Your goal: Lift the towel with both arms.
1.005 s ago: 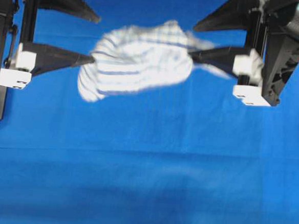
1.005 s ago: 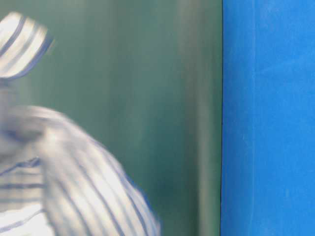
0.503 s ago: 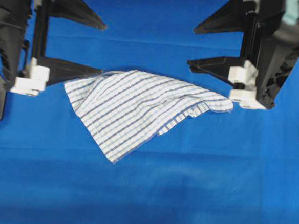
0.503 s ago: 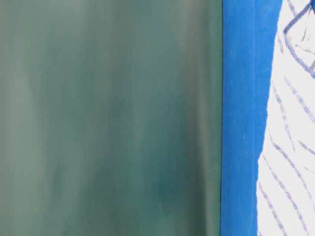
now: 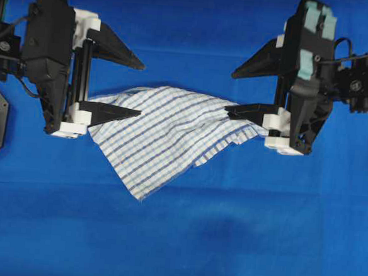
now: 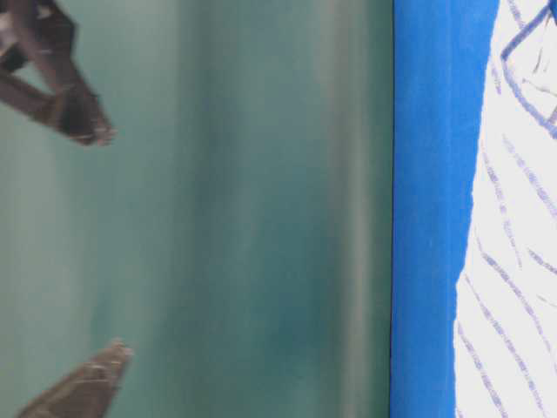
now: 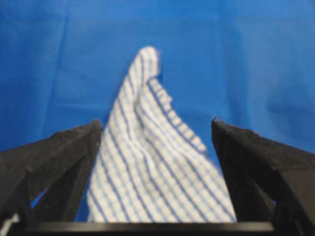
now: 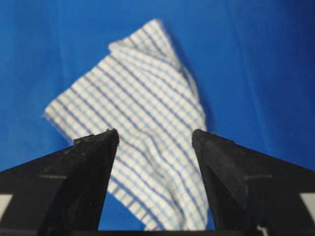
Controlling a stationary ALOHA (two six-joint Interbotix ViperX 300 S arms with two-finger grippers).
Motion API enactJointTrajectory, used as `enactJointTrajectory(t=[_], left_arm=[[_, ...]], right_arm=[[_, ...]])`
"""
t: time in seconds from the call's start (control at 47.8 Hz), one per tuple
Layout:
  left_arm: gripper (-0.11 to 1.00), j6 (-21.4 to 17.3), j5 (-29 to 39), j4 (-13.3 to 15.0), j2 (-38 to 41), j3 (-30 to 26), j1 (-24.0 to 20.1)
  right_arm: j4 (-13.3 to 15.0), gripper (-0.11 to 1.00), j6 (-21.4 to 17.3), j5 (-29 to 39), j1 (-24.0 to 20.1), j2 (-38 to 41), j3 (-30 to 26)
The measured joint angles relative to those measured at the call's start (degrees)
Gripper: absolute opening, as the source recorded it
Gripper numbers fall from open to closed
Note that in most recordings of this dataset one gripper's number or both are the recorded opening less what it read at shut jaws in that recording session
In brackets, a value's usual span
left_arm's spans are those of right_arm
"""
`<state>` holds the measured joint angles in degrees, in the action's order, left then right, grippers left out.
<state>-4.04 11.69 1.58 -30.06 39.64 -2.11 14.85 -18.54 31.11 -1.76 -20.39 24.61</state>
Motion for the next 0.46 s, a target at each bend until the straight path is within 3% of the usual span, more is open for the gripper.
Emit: enactJointTrajectory(t=[0.461], left_arm=[[0.88,1.41,-11.51,0.0,3.25,8.44,0.44]], right_arm=[[0.0,0.65,-1.58,-13.36,0.09,0.0,12.04]])
